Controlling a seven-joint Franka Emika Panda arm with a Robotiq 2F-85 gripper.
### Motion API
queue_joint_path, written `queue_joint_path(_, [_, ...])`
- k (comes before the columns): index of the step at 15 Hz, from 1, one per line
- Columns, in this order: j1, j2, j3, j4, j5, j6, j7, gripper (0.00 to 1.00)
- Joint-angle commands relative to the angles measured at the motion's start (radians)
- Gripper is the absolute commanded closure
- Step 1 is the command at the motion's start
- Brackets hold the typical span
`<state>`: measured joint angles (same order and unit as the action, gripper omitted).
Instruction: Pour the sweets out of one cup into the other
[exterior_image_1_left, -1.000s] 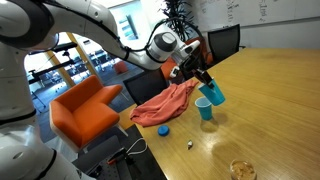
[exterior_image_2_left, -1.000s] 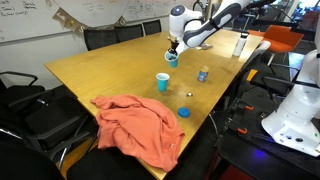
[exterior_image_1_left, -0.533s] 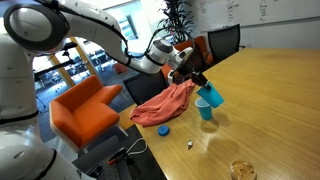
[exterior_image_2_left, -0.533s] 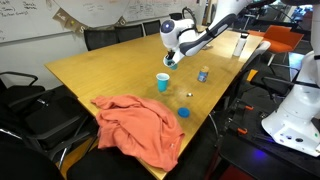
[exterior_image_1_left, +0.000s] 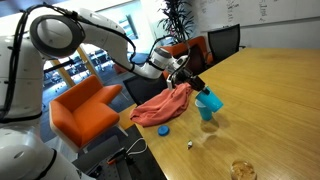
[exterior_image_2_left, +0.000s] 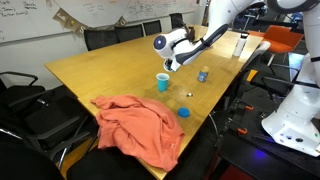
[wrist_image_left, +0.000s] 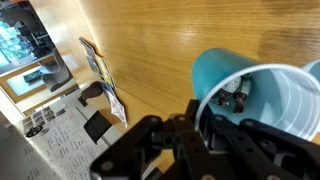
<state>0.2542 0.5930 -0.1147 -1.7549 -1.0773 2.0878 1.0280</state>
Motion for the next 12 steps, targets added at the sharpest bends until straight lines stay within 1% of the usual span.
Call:
queue_joint_path(1, [-0.005,0.051,0.025,0.066,-0.056,-0.091,0.015,0.99])
queue_joint_path(12, [0.011,0.169,0.077,0.187,-0.189,-0.282,-0.014,0.99])
